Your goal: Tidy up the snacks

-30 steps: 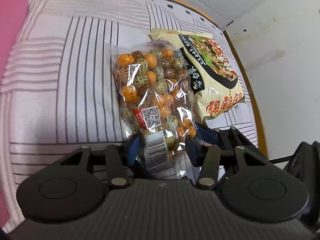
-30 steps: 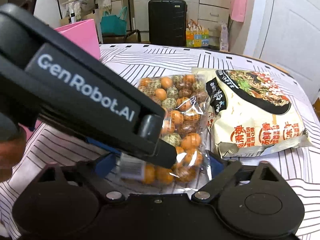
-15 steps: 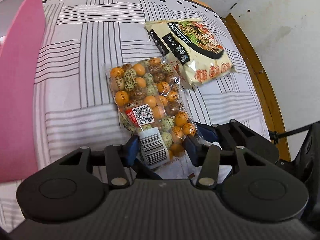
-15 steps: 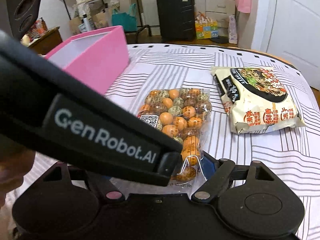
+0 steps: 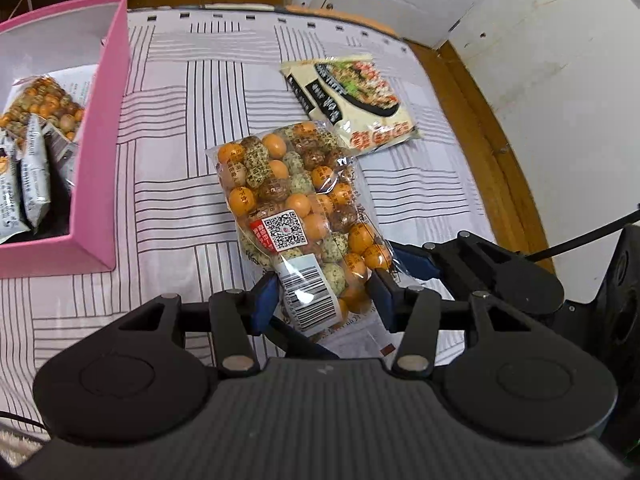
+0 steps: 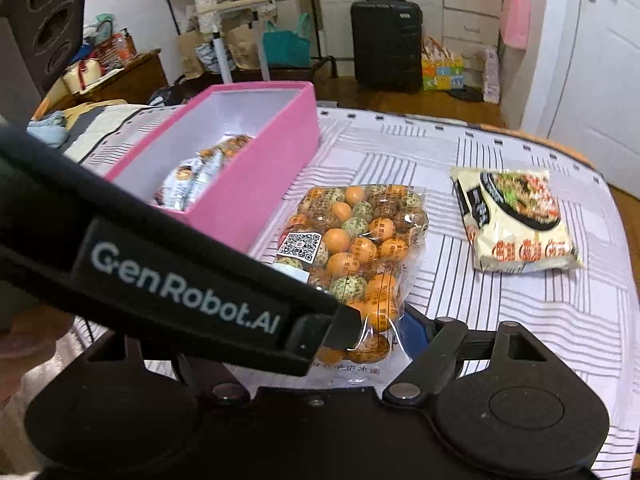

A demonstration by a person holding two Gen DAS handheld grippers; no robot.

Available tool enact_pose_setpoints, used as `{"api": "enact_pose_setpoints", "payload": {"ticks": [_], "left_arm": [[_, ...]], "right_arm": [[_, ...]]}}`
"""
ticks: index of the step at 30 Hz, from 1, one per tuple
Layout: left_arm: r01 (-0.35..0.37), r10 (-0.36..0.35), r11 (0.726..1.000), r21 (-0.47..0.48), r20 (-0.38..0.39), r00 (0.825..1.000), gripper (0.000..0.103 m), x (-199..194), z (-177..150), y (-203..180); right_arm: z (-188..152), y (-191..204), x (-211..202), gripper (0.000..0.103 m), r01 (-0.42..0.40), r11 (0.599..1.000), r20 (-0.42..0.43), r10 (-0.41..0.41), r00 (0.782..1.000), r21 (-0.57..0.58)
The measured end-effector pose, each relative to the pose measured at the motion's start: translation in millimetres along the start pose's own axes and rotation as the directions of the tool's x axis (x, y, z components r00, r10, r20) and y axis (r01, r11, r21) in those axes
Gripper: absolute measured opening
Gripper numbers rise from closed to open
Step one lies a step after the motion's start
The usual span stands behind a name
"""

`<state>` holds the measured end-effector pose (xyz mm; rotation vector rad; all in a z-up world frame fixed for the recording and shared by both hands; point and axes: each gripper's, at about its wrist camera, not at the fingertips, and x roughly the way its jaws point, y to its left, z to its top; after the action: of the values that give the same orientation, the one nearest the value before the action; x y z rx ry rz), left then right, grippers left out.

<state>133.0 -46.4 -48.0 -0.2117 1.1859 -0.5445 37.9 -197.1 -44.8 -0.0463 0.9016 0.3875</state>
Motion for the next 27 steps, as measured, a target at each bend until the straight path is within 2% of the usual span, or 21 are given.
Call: {"api": "enact_pose_setpoints", "payload": {"ticks": [7,16,22,27], "left_arm": [[0.025,-0.024,1.0,-0.013,0.074,0.997,0.049,-37,-4,2],[0.013,-0.004,0.999,-0.051,0.183,0.983,0.052,-81,-1,32],[-0.044,0.073,0.993,-0.109,0.274,0.959,0.052,-101,5,72],[-0.115,0.157,0.982,-0.15,0.305,0.939,0.053,-99,13,114]], "right_arm": [[15,20,-18,0.083,0.027,0.995,0.056,-0.022,0.998,-0.092],[46,55,-19,0.083,0.009,0.976,0.134,0.021,0.991,-0.219],[73,76,12,0.083,-0.065,0.95,0.19,0.128,0.973,-0.307],[88,89,53,0.083,-0.153,0.946,0.197,0.214,0.957,-0.285]]}}
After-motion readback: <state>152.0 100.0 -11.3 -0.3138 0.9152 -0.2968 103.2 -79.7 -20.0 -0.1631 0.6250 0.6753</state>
